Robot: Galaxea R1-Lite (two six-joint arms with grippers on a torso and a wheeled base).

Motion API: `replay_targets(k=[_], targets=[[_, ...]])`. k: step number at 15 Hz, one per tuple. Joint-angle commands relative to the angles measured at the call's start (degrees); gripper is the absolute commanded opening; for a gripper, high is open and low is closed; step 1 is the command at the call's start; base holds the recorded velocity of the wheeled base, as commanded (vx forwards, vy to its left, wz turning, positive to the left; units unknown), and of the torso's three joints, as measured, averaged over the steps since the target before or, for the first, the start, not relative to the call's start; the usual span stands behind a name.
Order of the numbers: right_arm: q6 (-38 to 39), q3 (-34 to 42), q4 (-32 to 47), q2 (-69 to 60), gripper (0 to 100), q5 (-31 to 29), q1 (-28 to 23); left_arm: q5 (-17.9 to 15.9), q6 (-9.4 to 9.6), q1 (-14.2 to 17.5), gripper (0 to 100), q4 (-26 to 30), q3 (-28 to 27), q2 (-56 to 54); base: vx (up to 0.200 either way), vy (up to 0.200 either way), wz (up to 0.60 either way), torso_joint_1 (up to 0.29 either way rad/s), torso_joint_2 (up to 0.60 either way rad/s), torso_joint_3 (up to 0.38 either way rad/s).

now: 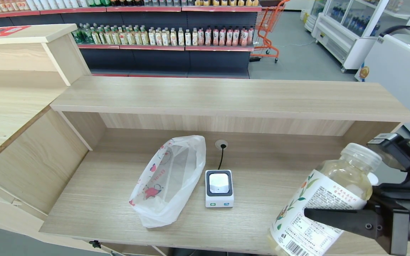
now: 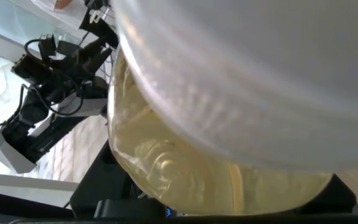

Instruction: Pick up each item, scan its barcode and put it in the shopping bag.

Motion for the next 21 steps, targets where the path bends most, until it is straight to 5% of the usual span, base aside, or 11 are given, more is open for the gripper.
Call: replay_targets(k=[1,4,6,9,11,15,21], targets=[[-0.1,-0.2,0.0,-0.4,0,0.0,0.8,0.0,0.00,0.0,100,0.0,0.0,0.1,0.000,0.000,0.00,0.000,0.00,0.000],[-7.3,-0.1,-0.1,0.4,0,-3.0,0.1,0.0,0.00,0.0,100,0.0,0.0,0.0,0.000,0.000,0.00,0.000,0.00,0.000],[-25.9,0.0,-0.5,4.2,0,-14.0,-1.7,0.0,0.00,0.0,100,0.0,0.0,0.1,0.000,0.000,0.00,0.000,0.00,0.000],[-52.3,3.4,-10.5,7.2,0,-15.0,-7.6,0.0,0.00,0.0,100,0.0,0.0,0.0,0.000,0.000,0.00,0.000,0.00,0.000],[-65.6,3.3,-11.5,7.7,0,-12.6,-8.7,0.0,0.00,0.0,100,0.0,0.0,0.1,0.000,0.000,0.00,0.000,0.00,0.000],[-82.9,3.5,-11.5,9.8,0,4.9,-11.1,0.0,0.00,0.0,100,0.0,0.0,0.1,0.000,0.000,0.00,0.000,0.00,0.000],[-96.2,5.1,-11.7,12.5,0,5.3,-11.9,0.0,0.00,0.0,100,0.0,0.0,0.1,0.000,0.000,0.00,0.000,0.00,0.000]])
